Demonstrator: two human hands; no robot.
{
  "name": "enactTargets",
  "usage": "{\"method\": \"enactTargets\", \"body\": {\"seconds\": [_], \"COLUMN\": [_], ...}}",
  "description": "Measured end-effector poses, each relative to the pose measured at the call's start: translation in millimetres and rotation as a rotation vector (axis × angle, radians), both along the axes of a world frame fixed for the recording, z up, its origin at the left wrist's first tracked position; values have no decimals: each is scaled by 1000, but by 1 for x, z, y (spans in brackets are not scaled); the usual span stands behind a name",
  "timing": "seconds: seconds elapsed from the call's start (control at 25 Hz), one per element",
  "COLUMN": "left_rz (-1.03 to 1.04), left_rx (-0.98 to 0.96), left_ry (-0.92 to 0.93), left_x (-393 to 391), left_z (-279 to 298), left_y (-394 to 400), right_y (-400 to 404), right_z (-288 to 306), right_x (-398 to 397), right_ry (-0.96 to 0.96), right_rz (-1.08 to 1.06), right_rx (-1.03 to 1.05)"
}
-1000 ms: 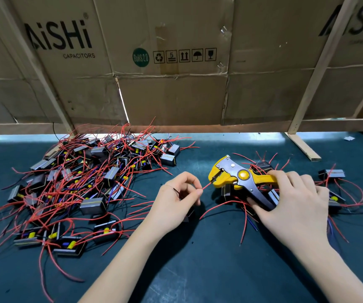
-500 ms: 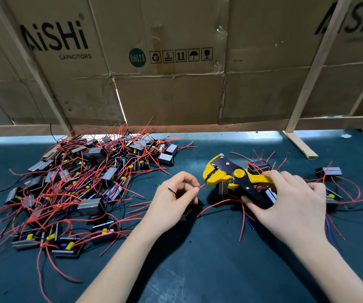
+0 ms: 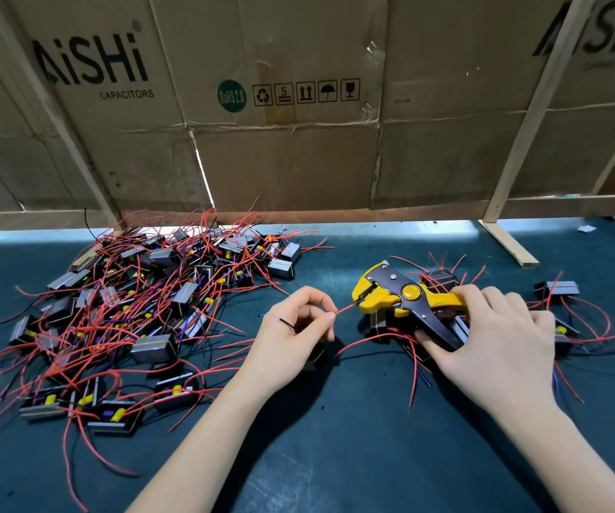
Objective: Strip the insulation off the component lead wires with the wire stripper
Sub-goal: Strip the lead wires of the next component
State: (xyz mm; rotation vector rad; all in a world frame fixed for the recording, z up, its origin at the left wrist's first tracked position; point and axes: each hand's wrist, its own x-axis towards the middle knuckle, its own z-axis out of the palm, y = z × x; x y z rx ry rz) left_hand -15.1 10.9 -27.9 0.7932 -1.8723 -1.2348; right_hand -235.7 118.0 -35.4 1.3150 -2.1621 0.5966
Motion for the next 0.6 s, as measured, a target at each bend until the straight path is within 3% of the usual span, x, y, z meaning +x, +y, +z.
{"method": "enactTargets", "body": {"seconds": [0.6], "left_rz": [1], "left_rx": [-20], "left_ry": [-41], "left_x": [0], "left_z": [-1], "left_y": [0], "right_y": [5], "right_z": [13], "right_x": [7], "right_ry": [-66], "right_rz": [71], "right_rx": [-36]}}
